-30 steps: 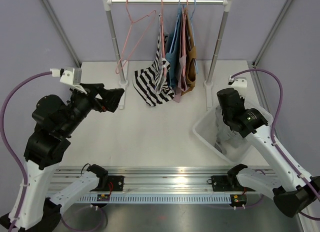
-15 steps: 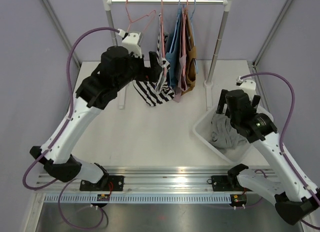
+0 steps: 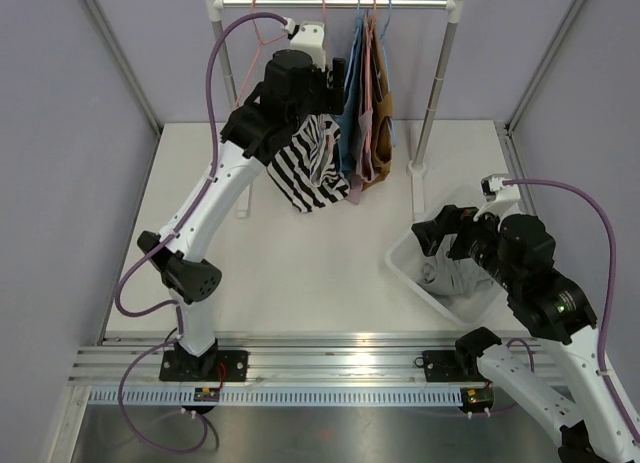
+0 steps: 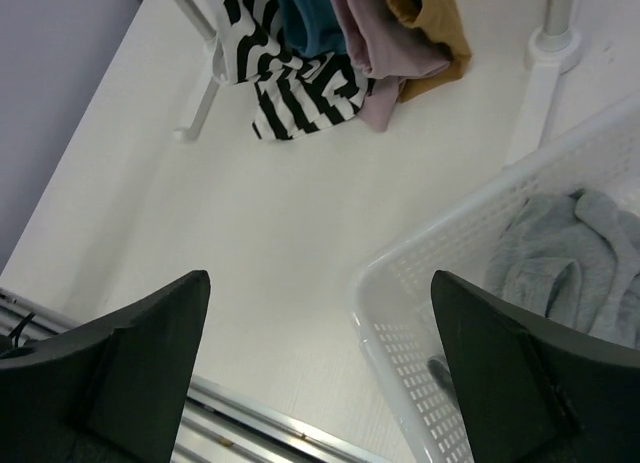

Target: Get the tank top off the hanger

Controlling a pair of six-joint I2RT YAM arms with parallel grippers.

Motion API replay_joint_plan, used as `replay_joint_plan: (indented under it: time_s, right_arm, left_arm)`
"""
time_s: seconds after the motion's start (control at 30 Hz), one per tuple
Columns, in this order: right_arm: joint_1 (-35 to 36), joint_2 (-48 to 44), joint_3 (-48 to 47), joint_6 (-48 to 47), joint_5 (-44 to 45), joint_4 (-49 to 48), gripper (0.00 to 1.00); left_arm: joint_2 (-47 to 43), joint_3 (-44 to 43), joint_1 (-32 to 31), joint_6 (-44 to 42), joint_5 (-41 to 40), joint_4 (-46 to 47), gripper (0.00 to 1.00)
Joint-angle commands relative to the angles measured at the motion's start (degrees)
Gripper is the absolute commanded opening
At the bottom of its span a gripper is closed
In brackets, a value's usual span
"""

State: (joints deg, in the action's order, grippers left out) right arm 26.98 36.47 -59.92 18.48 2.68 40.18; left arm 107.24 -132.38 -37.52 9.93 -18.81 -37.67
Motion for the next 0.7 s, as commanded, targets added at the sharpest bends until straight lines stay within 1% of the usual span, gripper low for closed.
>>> replay_joint_plan:
  time_s: [0.0, 0.03, 0.07, 0.23, 0.27, 0.3, 0.37, 0.5, 0.6, 0.63, 0.67]
  right_arm:
    - [-0.2, -1.7, 2.0, 1.7, -6.8, -3.7, 0.99]
    - [-0.2, -2.2, 3.2, 2.2, -7.4, -4.1, 0.99]
    - [-0.2, -2.2, 3.5, 2.4, -7.9, -4.4, 0.98]
    - [-0.2, -2.2, 3.8, 2.5, -9.4, -4.1, 0.97]
    - [-0.2, -2.5, 3.9, 2.4, -9.5, -4.1, 0.97]
    - [-0.2, -2.7, 4.0, 2.4, -9.6, -4.4, 0.97]
    - [-0.2, -3.0, 4.4, 2.3, -9.6, -4.7, 0.97]
    - [-0.2, -3.0, 4.3, 1.8, -9.6, -4.8, 0.97]
    - [-0.1, -2.9, 4.1, 1.7, -9.6, -4.8, 0.97]
    - [-0.2, -2.9, 4.1, 1.6, -9.5, -4.7, 0.97]
    - [-0.2, -3.0, 4.1, 1.6, -9.4, -4.7, 0.97]
  left_arm:
    - [2.4, -2.4, 1.8, -0.8, -2.9, 7.7, 0.79]
    - [3.0, -2.4, 2.3, -0.6, -2.7, 8.6, 0.72]
    - [3.7, -2.4, 2.3, -0.7, -2.7, 9.2, 0.69]
    - [8.3, -5.9, 3.2, -2.4, -2.5, 11.1, 0.62]
    - [8.9, -6.7, 3.2, -3.0, -2.7, 10.9, 0.59]
    - [9.4, -7.2, 3.2, -3.3, -2.8, 10.8, 0.53]
    - [9.7, -7.5, 3.2, -4.4, -3.0, 11.4, 0.52]
    - [10.5, -7.5, 4.2, -4.3, -2.2, 11.4, 0.45]
    - [11.8, -8.0, 4.7, -4.1, -1.5, 10.6, 0.45]
    - [11.9, -8.1, 4.7, -4.1, -1.5, 10.4, 0.38]
    - [12.1, -8.1, 4.9, -4.0, -1.2, 10.3, 0.34]
